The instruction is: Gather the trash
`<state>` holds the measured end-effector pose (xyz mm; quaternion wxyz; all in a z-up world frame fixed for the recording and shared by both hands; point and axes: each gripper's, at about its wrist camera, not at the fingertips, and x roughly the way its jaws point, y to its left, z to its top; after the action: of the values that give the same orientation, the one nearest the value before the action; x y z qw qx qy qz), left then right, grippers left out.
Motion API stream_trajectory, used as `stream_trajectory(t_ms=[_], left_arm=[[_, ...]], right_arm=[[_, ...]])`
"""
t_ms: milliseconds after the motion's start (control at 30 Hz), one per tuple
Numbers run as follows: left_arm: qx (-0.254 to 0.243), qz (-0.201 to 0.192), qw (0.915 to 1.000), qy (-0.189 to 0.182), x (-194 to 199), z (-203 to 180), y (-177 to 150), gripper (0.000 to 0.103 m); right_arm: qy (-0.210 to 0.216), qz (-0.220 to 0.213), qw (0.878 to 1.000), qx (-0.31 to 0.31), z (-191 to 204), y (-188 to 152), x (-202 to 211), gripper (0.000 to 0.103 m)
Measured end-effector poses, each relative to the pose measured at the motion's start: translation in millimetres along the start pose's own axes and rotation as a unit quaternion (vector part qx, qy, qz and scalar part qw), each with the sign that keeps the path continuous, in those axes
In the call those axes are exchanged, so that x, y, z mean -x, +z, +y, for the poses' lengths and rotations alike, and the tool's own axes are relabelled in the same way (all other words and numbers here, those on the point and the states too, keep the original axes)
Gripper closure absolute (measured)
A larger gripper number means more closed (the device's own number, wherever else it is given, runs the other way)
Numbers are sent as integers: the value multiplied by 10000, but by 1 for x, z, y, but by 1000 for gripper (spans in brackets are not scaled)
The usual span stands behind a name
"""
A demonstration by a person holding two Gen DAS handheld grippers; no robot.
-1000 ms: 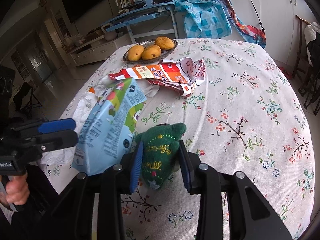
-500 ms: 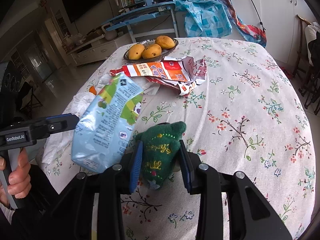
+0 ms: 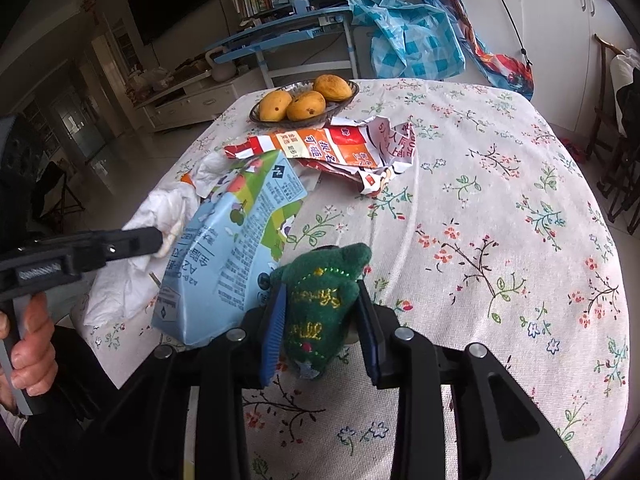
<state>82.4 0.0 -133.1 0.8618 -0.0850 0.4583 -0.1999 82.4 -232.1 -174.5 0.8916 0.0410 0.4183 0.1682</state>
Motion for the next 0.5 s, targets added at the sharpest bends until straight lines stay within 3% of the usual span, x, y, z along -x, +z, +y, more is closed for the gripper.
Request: stream_trajectory(t_ms=[100,233,500], left_arm=[[-5,-240,9992,-315,12,-4,3,90],[90,-560,9978,-350,24,-5,6,90],[-36,-1167,9928,268,42,-12,10,90]], right_arm=[[14,-68,10000,-1,0,1,4,70],[35,-230,9997,-93,-2,4,15,70],[56,-761,9969,-176,-2,13,45,70]])
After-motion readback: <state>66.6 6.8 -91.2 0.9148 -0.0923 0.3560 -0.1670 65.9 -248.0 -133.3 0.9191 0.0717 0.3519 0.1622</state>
